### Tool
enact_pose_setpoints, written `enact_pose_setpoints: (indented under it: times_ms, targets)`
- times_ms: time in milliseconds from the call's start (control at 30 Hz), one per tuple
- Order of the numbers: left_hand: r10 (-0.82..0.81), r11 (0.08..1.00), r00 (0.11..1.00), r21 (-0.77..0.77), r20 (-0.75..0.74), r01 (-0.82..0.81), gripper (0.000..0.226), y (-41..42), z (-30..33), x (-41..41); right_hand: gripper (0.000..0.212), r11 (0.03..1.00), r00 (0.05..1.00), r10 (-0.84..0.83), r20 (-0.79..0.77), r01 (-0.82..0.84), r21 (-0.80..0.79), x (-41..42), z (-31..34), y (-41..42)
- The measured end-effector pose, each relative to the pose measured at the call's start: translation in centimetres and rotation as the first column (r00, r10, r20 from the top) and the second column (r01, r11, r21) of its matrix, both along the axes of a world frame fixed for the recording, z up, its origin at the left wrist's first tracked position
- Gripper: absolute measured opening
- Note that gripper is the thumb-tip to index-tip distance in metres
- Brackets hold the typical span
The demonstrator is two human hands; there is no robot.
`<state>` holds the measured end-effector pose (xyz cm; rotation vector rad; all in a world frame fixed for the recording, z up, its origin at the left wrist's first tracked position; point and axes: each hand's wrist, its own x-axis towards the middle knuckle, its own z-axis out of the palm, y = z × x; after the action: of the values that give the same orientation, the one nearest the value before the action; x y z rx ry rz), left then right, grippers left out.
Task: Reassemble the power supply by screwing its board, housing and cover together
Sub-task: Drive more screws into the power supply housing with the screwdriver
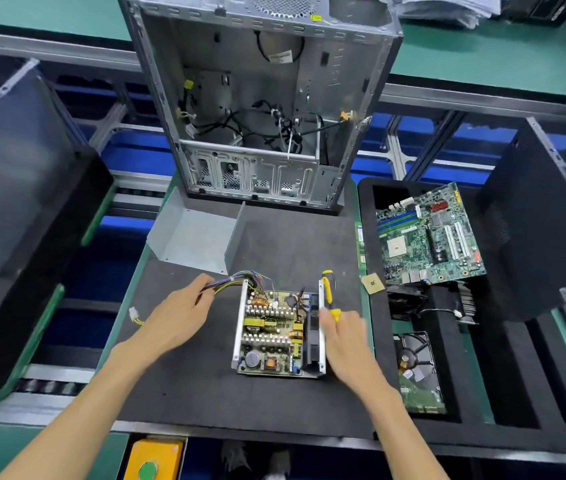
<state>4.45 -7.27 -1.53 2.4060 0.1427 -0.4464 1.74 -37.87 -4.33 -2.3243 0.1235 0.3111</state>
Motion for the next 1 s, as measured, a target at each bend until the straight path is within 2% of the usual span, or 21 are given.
enact_pose_setpoints:
  times_ms: [67,167,300,333,433,500,533,600,633,667,767,867,1000]
  targets:
    - [-0.047,0.997,0.999,0.058,0.023,0.045,0.015,0.1,0.3,0.2,0.037,0.994,0.999,-0.048,0.002,0.048,-0.100,1.1,0.6,-1.1]
    - [-0.072,0.994,0.997,0.086,0.035,0.069,0.022,0.2,0.7,0.5,0.034,0.987,0.993,-0.121,-0.005,0.119,-0.112,3.9,1.1,-1.9]
    - [-0.050,0.999,0.998,0.009,0.035,0.050,0.020,-0.4,1.0,1.1,0.029,0.993,0.997,0.020,0.071,-0.012,-0.115,9.1,1.0,-0.1]
    - [-0.055,0.998,0.998,-0.013,0.029,0.055,0.017,-0.6,1.1,1.3,0.025,0.992,0.998,0.039,0.056,-0.032,-0.121,10.4,0.7,0.3]
    - [-0.094,0.995,0.995,-0.035,0.036,0.095,0.034,-1.3,1.4,1.7,0.022,0.980,0.997,0.058,-0.042,-0.065,-0.188,12.6,-0.2,0.8]
    - [-0.107,0.987,0.993,-0.118,0.056,0.113,0.034,-1.9,1.6,2.2,0.024,0.979,0.996,0.022,-0.088,-0.040,-0.202,12.9,-0.1,0.6]
    - [-0.119,0.981,0.990,-0.145,0.072,0.128,0.033,-2.3,1.7,2.5,0.025,0.985,0.997,-0.023,-0.072,0.011,-0.174,12.8,0.3,0.5]
    - [-0.166,0.977,0.978,-0.112,0.126,0.180,0.026,-3.3,1.6,3.4,0.021,0.985,0.985,-0.169,0.014,0.169,0.039,11.6,1.6,1.0]
    - [-0.181,0.977,0.971,-0.088,0.155,0.196,0.021,-3.7,1.5,3.9,0.019,0.966,0.973,-0.223,0.053,0.214,0.143,10.5,2.1,1.7]
    - [-0.180,0.976,0.967,-0.086,0.180,0.198,0.018,-4.0,1.4,4.3,0.020,0.962,0.969,-0.226,0.099,0.206,0.181,9.1,2.4,2.6]
    - [-0.058,0.974,0.984,-0.209,0.167,0.093,0.016,-4.0,0.8,5.5,0.028,0.996,0.984,-0.067,0.168,0.057,0.061,5.2,1.8,5.1]
    - [0.081,0.940,0.994,-0.338,0.075,-0.051,0.017,-3.7,0.4,5.8,0.030,0.995,0.990,-0.076,0.123,0.068,0.067,5.2,1.3,5.3]
    - [-0.029,0.989,0.981,-0.138,0.194,0.056,0.018,-3.0,-0.4,4.4,0.033,0.983,0.988,-0.141,0.068,0.132,0.126,5.6,1.2,4.9]
